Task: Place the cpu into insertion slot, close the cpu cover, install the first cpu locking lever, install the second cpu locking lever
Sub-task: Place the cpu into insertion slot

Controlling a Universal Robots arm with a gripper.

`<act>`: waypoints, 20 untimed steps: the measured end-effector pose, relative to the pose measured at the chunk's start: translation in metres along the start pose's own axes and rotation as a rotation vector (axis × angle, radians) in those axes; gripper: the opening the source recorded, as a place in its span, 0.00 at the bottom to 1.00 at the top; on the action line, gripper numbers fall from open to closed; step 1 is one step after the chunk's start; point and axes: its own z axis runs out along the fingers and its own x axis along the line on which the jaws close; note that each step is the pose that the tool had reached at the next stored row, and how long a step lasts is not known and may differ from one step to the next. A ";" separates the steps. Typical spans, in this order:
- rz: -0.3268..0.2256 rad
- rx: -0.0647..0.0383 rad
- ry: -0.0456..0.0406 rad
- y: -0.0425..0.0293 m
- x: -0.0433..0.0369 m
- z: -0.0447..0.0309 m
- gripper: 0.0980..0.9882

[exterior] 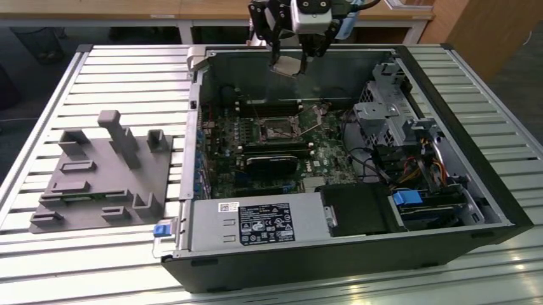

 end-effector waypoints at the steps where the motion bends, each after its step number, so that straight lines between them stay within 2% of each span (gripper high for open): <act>1: 0.003 0.000 -0.0003 0.0000 0.0000 0.0000 0.50; 20: 0.063 -0.001 -0.0056 0.0000 0.0000 0.0000 0.50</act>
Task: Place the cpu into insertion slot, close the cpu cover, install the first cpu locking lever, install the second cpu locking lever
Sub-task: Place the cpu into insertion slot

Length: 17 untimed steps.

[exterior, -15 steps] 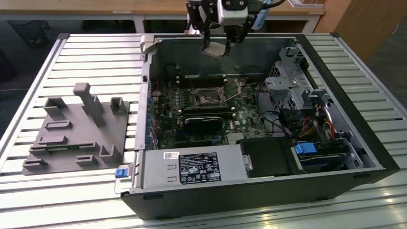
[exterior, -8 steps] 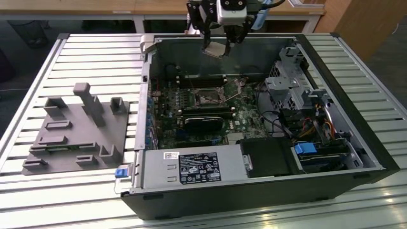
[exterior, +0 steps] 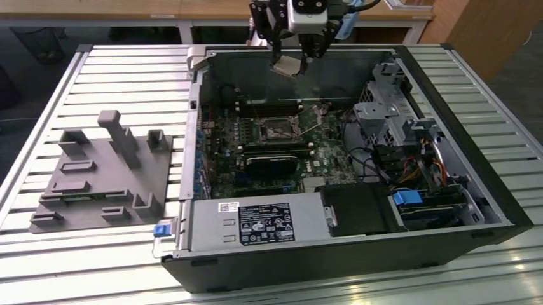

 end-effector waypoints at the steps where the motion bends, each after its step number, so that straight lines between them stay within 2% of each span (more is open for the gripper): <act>1: 0.004 0.000 -0.0003 0.0000 0.0000 0.0001 0.50; 17: 0.086 -0.002 -0.0077 0.0000 0.0000 0.0002 0.50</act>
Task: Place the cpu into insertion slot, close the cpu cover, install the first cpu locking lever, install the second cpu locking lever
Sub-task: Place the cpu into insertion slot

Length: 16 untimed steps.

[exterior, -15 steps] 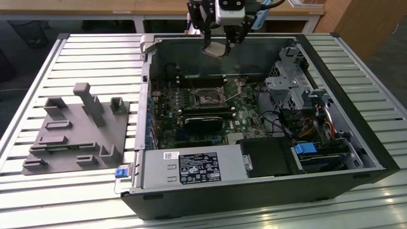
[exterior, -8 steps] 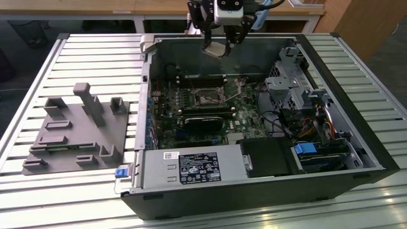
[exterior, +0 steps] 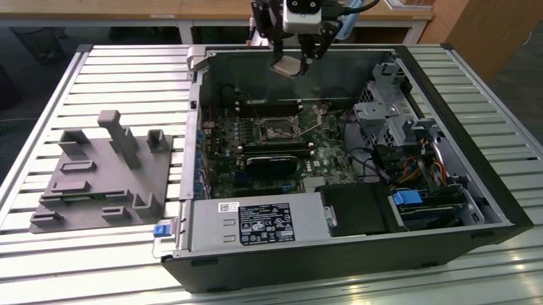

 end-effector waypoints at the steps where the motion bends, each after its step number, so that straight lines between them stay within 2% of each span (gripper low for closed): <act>1: 0.007 0.000 -0.0006 0.0000 0.0000 0.0000 0.50; 16: 0.107 -0.002 -0.0096 0.0000 0.0000 0.0003 0.50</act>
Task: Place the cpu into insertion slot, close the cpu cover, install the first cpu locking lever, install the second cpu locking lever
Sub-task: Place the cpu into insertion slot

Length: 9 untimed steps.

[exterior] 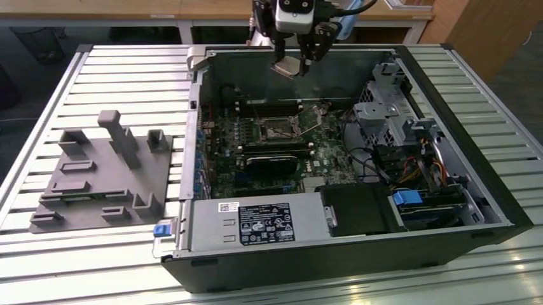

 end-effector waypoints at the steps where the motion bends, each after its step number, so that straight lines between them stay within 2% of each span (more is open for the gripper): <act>1: 0.005 0.000 -0.0005 0.0000 0.0000 0.0000 0.50; 9: 0.051 -0.001 -0.0046 0.0000 0.0000 0.0001 0.50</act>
